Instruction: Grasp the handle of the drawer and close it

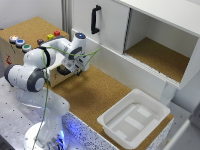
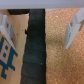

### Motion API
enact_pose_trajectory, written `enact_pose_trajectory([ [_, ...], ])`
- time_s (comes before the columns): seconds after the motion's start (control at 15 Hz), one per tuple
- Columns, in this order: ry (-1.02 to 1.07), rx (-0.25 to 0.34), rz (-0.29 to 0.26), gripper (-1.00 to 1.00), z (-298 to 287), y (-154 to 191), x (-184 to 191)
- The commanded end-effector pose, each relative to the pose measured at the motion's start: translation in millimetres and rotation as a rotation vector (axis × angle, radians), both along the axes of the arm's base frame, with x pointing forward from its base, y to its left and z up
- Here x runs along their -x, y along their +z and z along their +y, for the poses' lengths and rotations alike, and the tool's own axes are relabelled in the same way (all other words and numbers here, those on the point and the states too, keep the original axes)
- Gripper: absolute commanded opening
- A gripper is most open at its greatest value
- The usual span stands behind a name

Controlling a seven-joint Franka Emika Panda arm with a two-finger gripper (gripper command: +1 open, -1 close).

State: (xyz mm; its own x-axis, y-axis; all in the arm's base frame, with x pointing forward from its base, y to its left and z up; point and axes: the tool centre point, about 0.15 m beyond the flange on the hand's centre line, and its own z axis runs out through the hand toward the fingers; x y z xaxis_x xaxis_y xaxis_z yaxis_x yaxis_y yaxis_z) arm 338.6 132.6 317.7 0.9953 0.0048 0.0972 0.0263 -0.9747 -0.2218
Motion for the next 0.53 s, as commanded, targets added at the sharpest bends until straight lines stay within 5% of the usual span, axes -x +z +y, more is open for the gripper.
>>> enact_pose_trajectory([
  [0.0, 0.023, -0.050, 0.054, -1.00, 4.4, -21.5, -24.5],
  [0.47, 0.077, -0.043, 0.060, -1.00, 19.7, -19.7, -27.3],
])
